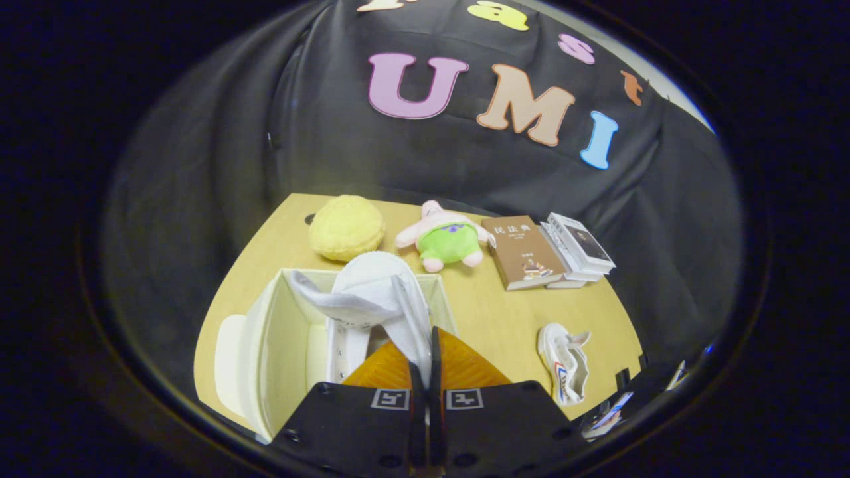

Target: Open the storage box then place both shoes into the box .Put the left shoe in first, then the right shoe, with the right side of both shoes facing outward in a uniform manner.

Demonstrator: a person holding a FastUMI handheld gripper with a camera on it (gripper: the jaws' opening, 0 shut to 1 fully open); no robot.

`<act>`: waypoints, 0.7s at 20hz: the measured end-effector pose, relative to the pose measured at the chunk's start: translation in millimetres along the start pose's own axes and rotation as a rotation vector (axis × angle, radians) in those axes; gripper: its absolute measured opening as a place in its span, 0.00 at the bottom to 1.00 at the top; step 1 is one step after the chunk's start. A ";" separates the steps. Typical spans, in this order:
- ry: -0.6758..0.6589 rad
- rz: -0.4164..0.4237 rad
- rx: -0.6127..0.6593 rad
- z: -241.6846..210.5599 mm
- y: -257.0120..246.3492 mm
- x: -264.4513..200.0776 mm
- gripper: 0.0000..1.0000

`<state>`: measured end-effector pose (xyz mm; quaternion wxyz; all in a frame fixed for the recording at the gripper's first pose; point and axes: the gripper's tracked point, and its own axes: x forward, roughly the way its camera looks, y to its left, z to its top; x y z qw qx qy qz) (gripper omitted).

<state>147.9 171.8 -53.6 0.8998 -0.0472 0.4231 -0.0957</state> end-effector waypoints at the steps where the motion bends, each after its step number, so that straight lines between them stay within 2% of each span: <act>1: 0.019 0.003 0.001 -5.9 8.2 3.9 0.06; 5: 0.077 0.014 -0.015 -27.1 34.9 15.2 0.06; 9: 0.171 0.005 -0.104 -58.9 46.8 30.9 0.06; 14: 0.291 0.073 -0.231 -90.9 73.7 54.0 0.07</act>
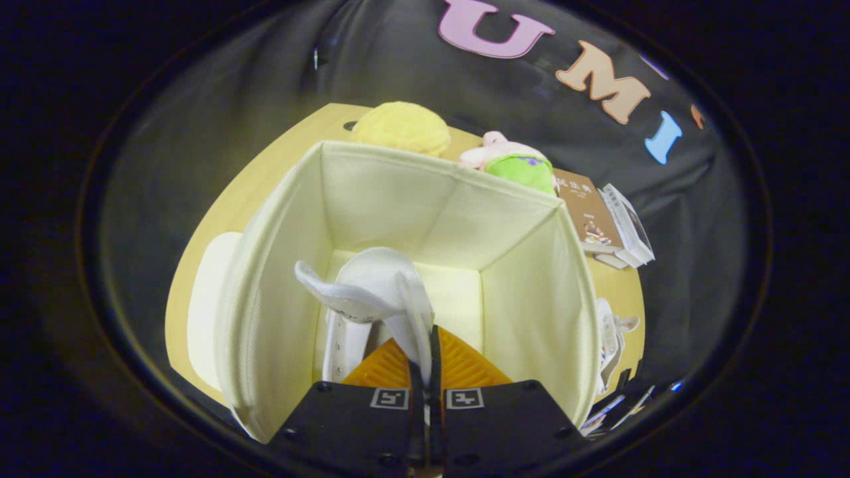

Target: Open the storage box then place both shoes into the box .Put the left shoe in first, then the right shoe, with the right side of both shoes facing outward in a uniform manner.

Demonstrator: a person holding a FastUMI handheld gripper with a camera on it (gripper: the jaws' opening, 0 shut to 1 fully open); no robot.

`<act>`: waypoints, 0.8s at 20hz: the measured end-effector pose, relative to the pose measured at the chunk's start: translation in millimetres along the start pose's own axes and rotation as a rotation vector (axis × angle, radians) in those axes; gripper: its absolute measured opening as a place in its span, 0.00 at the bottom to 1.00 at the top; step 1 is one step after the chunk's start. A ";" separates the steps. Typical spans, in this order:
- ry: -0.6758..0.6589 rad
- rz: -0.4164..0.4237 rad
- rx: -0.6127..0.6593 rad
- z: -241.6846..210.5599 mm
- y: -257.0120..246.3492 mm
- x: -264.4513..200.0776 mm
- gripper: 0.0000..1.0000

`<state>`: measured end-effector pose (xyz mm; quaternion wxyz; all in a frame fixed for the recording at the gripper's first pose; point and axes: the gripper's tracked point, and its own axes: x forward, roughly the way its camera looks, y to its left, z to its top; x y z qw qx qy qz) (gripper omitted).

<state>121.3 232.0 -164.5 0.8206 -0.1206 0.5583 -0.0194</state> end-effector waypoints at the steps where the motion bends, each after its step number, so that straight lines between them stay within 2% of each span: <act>1: 0.014 0.013 -0.020 -0.1 4.5 1.3 0.07; 5: 0.039 0.044 -0.030 -6.7 8.3 4.1 0.15; 8: 0.023 0.036 -0.022 -7.1 5.1 -1.3 0.22; 10: 0.010 0.014 -0.023 -8.5 -6.0 -7.0 0.47; 14: -0.064 0.024 0.024 0.0 -31.5 -29.7 0.97; 16: -0.111 0.046 0.070 6.7 -42.0 -42.6 0.98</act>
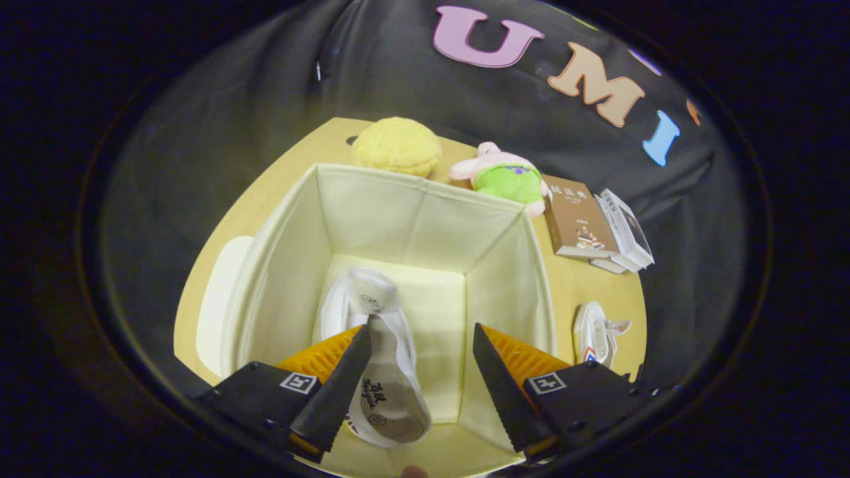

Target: Open the storage box then place both shoes into the box .Put the left shoe in first, then the right shoe, with the right side of both shoes facing outward in a uniform manner.

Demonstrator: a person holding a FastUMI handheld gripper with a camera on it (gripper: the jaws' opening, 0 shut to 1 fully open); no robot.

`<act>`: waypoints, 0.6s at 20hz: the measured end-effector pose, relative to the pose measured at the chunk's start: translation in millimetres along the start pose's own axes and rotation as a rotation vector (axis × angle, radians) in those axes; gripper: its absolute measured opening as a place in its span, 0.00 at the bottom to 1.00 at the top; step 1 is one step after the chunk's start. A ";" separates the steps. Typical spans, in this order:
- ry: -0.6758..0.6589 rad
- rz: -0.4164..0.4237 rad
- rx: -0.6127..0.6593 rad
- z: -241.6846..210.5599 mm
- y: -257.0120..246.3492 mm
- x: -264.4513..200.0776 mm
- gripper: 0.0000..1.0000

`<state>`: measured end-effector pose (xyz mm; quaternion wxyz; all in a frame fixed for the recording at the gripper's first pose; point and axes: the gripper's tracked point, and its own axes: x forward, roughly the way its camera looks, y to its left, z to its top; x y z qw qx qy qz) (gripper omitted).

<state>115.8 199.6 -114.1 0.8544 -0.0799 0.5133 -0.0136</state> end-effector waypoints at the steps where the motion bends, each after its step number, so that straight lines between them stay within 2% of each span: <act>1: -0.024 0.011 0.019 4.7 -4.8 -7.1 0.99; 5: -0.116 -0.020 0.057 11.9 -48.8 -32.0 0.99; 10: -0.138 -0.162 0.074 -5.4 -134.9 -38.5 0.99; 11: -0.149 -0.122 0.105 -5.2 -137.7 -36.4 0.99; 12: -0.170 -0.115 0.146 -2.5 -142.4 -28.4 0.99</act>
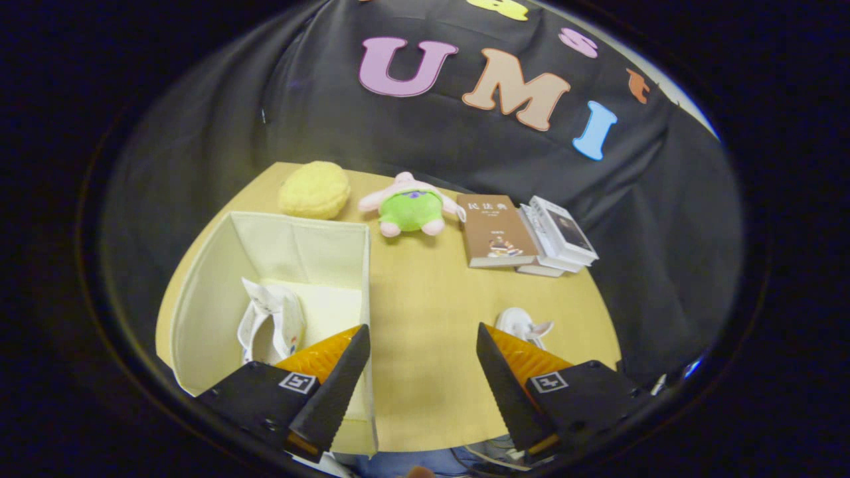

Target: Open the storage box then place both shoes into the box .Put the left shoe in first, then the right shoe, with the right side of both shoes facing outward in a uniform manner.

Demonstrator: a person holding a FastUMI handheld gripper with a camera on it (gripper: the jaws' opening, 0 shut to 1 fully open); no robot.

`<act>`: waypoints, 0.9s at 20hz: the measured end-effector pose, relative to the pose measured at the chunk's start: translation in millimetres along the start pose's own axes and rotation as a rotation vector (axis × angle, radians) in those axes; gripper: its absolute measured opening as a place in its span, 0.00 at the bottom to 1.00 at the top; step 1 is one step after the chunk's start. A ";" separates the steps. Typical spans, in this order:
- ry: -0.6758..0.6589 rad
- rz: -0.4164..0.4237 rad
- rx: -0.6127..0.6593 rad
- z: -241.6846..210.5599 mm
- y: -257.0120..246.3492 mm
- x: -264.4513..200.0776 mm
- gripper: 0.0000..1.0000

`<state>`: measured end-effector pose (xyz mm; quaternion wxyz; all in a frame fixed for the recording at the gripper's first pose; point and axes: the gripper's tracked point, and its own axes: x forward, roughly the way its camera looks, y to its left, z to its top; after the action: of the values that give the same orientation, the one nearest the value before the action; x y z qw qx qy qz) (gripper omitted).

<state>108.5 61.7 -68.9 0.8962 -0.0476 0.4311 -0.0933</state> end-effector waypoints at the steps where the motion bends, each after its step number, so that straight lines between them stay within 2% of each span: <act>1: 0.012 -0.037 0.000 -1.9 -18.7 1.7 0.99; 3: 0.050 -0.119 -0.028 -12.5 -58.6 3.3 0.99; 9: 0.105 -0.218 0.021 -31.3 -133.6 27.1 0.98; 14: 0.188 -0.265 0.075 -66.4 -183.4 47.0 0.99; 18: 0.283 -0.292 0.055 -102.3 -210.4 63.3 0.99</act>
<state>40.7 -157.7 -146.2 0.8046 -0.0713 0.5386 -0.2396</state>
